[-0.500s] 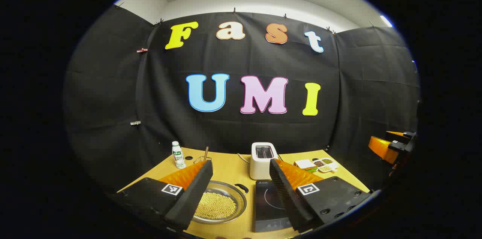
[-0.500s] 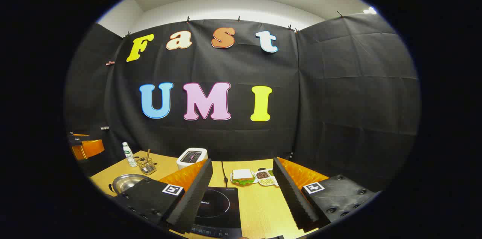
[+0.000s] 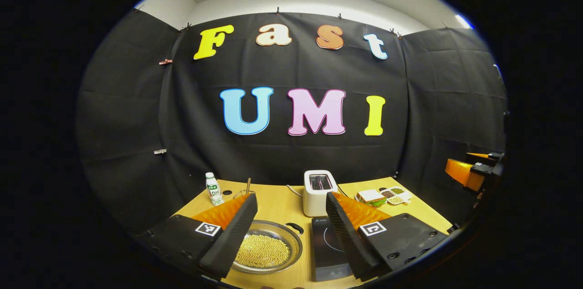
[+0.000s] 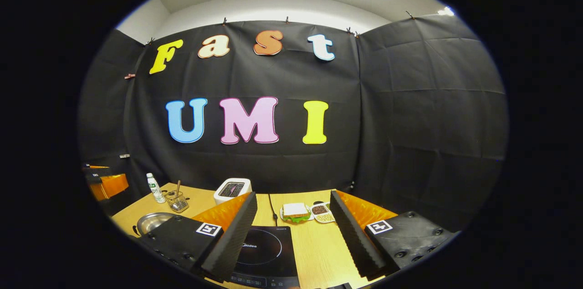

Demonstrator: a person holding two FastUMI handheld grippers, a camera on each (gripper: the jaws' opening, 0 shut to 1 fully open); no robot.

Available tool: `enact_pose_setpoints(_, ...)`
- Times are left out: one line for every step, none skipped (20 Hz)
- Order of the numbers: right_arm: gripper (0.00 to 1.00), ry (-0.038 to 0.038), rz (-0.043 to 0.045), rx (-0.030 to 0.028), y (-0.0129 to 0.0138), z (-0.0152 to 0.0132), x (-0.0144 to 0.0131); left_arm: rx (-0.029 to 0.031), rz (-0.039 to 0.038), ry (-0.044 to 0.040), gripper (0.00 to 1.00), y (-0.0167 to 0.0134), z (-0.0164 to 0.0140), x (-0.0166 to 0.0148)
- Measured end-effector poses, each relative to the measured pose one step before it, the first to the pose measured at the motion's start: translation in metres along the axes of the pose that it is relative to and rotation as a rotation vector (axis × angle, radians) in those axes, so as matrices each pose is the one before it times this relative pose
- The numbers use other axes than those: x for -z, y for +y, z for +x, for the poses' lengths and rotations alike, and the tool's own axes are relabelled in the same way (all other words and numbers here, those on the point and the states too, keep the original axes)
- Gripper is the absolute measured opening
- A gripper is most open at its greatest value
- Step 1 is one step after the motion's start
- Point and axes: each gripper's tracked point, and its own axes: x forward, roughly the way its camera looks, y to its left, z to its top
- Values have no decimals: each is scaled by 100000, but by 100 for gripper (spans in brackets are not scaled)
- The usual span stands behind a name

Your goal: First push the handle of the pot to place it horizontally, then grasp the pot with both hands and set it on the induction cooktop.

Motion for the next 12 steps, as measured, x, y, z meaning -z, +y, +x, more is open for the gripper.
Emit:
enact_pose_setpoints(99, -25, -164, -128, 18, 98, -19, -102, -336, 29, 95, 22, -10, 128)
enact_pose_setpoints(99, -120, -48, -331, 117, 77, -41, 45, -291, 33, 95, -9, 32, 24)
enact_pose_setpoints(99, 105, 50, -248, 211, 84, -19, -280, -93, 202, 95, 99, 49, 147)
enact_pose_setpoints(99, 186, 58, -434, 155, 150, 27, -435, 49, 336, 95, 161, 26, 90)
enact_pose_setpoints(99, 41, -36, -368, 176, 106, 12, -295, 29, 279, 95, 121, -1, 146)
enact_pose_setpoints(96, -76, -48, -311, 131, 18, -77, -170, -6, 107, 95, 117, -48, 75)
enact_pose_setpoints(99, -106, -18, -346, 218, 111, 11, -241, 34, 218, 95, 152, -68, 70)
enact_pose_setpoints(100, -21, -69, -351, 178, 29, 42, -203, 81, 251, 95, 185, -73, 66)
enact_pose_setpoints(96, 9, -122, -378, 153, -28, 62, -30, 172, 374, 95, 180, -41, 141)
enact_pose_setpoints(99, 202, -12, -193, 189, 24, 90, 677, 246, 643, 95, 45, -44, 131)
enact_pose_setpoints(99, 159, 90, -228, 176, -57, 23, 419, 152, 541, 93, 34, -40, 237)
enact_pose_setpoints(99, 41, 72, -141, 162, -108, 67, -89, 123, 120, 95, 176, -52, 1)
